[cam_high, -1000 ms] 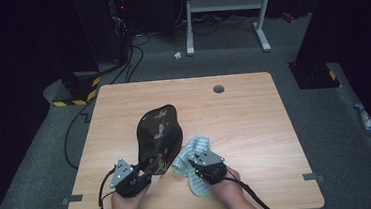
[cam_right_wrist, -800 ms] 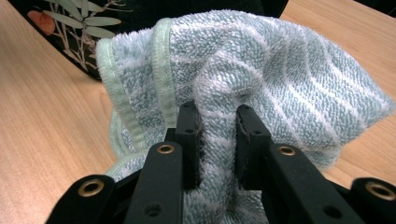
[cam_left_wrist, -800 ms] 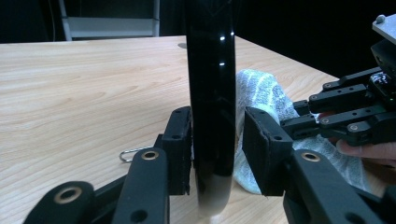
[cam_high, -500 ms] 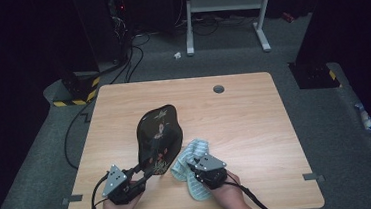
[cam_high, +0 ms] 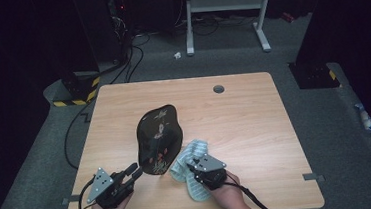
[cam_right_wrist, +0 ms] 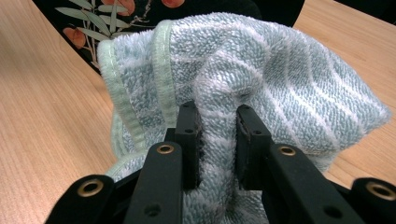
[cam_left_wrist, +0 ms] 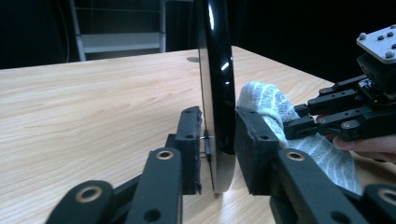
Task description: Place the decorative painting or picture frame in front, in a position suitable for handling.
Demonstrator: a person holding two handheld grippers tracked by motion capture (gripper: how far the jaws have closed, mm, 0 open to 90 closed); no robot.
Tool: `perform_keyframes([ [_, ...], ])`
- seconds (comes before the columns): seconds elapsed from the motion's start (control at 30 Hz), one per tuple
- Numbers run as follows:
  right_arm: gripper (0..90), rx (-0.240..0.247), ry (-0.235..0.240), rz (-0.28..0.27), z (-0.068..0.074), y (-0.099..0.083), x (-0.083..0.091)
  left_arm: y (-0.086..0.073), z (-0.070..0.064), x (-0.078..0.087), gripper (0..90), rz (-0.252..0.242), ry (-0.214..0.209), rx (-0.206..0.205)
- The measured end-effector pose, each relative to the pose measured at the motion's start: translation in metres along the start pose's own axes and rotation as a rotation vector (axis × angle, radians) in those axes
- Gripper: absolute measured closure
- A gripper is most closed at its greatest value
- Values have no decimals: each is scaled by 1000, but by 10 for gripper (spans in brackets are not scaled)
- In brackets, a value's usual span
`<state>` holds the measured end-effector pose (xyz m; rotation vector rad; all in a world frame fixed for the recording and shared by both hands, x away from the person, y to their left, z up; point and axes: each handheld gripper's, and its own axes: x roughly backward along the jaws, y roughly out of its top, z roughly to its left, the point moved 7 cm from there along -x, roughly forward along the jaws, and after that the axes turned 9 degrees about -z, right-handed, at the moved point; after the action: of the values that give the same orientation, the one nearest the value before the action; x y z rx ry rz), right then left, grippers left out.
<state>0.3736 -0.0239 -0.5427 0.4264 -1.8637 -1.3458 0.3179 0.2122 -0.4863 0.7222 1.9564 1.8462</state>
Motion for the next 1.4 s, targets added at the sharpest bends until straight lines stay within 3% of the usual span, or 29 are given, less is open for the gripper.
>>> perform_keyframes([
  [0.17,733,3,4,-3,1,1,0,1,2,7,762,-11,15,4],
  [0.3,734,9,11,-11,2,3,-1,0,10,9,838,-10,62,5],
  [0.37,734,11,21,-24,5,5,-1,-2,17,7,870,-1,85,33],
  [0.47,734,17,35,-39,9,9,-3,-8,25,-2,895,20,97,39],
  [0.67,734,39,74,-56,23,19,-16,-18,17,-32,897,57,47,20],
  [0.73,734,53,85,-58,27,22,-21,-20,14,-36,898,69,31,4],
  [1.0,733,62,118,-25,38,23,-47,-31,7,-41,899,98,6,14],
  [1.4,731,62,137,-53,45,30,-37,-31,0,-45,898,96,-12,9],
])
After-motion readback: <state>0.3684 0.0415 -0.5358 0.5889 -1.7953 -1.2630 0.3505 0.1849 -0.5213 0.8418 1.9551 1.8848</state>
